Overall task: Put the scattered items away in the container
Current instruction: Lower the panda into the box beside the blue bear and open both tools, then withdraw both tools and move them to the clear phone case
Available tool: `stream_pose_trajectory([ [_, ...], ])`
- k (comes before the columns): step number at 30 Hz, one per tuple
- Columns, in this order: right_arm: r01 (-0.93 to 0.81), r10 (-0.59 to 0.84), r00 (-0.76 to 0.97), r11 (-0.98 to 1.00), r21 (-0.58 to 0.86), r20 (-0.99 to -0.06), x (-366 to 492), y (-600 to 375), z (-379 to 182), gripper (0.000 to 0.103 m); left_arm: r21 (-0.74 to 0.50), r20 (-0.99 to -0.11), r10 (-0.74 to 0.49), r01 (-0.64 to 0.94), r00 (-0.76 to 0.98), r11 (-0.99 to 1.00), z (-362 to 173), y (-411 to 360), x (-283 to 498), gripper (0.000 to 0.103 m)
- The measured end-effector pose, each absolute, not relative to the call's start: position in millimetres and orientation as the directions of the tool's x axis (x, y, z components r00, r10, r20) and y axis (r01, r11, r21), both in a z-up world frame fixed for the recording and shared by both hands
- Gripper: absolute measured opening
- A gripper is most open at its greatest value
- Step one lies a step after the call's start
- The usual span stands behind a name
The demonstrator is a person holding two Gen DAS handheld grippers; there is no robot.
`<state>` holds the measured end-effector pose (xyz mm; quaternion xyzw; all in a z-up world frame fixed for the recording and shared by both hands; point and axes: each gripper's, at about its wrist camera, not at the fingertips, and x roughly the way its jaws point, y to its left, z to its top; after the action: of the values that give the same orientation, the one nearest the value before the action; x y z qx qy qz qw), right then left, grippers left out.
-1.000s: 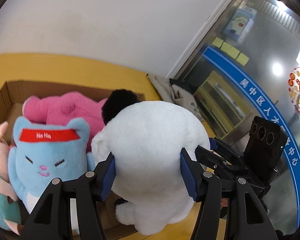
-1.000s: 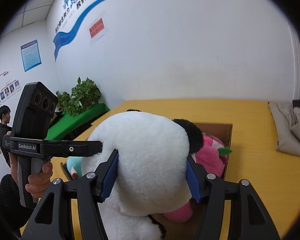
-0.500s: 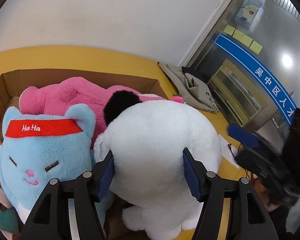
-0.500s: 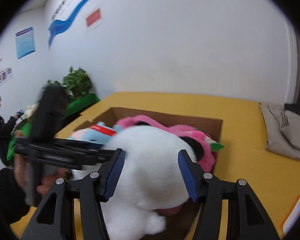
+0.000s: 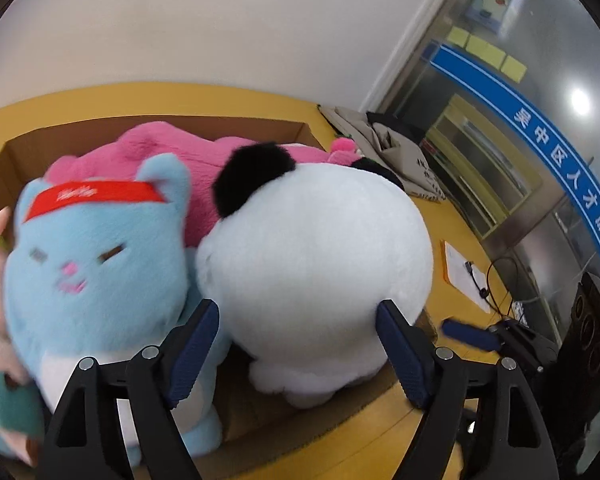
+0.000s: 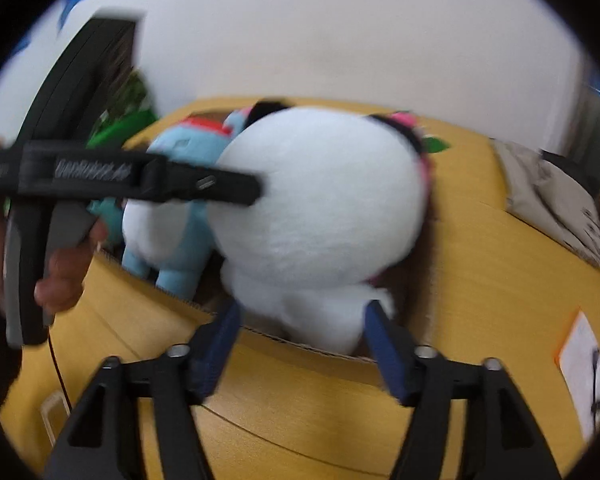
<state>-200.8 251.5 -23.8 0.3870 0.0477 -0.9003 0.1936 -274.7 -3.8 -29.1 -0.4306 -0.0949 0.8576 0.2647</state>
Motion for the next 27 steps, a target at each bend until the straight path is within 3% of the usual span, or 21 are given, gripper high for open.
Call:
stream_pose_trajectory([
  [5,0.239,-0.263,-0.714,-0.963,0.126,-0.65,-166,265,-3,0.08,-0.329,-0.65,0.473,-0.341,-0.595,-0.881,-5,-26,-211,0.095],
  [7,0.21,-0.25,-0.727,-0.968,0.139,-0.639,-152,265,1,0.08,-0.268,-0.64,0.411,-0.312,-0.65,-0.911,6,-32,-181,0.103],
  [15,0.13,-0.145,-0.76,-0.989,0.07,-0.633,-107,244,24,0.08,-0.239,-0.638,0.307,-0.198,-0.706,-0.951,16,-67,-105,0.103],
  [27,0.124,-0.095,-0.799,-0.992,-0.009,-0.594,-55,227,50,0.08,-0.213,-0.604,0.305,-0.219,-0.737,-0.952,32,-79,-57,0.103],
])
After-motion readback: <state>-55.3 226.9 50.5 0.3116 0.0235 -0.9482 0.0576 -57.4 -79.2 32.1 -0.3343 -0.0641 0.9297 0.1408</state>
